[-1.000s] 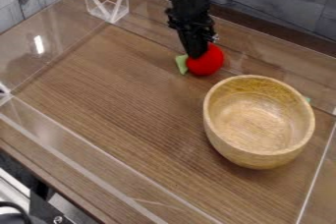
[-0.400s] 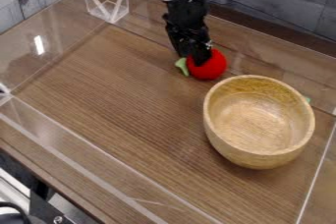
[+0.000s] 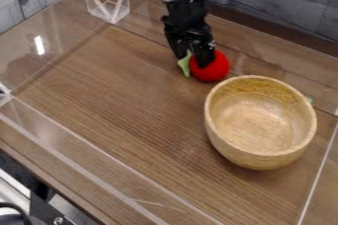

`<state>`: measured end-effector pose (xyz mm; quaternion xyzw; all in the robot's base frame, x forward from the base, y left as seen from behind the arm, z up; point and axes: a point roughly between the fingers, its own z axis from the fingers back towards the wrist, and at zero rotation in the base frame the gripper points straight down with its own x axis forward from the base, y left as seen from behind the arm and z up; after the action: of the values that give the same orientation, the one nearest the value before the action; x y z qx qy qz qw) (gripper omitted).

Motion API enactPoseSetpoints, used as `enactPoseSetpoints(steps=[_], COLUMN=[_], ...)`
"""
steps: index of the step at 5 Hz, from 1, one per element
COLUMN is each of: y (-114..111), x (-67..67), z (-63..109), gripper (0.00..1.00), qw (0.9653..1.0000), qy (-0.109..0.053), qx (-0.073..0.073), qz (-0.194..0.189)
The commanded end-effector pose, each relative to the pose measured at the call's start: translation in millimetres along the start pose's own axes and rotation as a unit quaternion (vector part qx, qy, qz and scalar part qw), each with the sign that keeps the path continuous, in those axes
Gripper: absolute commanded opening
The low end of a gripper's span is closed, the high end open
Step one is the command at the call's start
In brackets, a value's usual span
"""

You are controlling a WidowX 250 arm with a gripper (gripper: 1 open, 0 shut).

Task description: Move the red fruit to the right

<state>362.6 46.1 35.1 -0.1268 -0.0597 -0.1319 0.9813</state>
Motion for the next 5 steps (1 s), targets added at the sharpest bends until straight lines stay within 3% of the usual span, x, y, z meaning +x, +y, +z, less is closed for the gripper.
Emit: enactPoseSetpoints(steps=[1,2,5], y=[-1.7,-4.1,3.4], x=[11.3,10.2,11.9], z=[47.6,55.1,43.6], gripper=[1.00,1.00,1.00], qw=[0.9989,0.9985,0.9983], qy=[-0.039,-0.049,-0.046], qx=[0.023,0.026,0.035], qz=[-0.006,0.003,0.013])
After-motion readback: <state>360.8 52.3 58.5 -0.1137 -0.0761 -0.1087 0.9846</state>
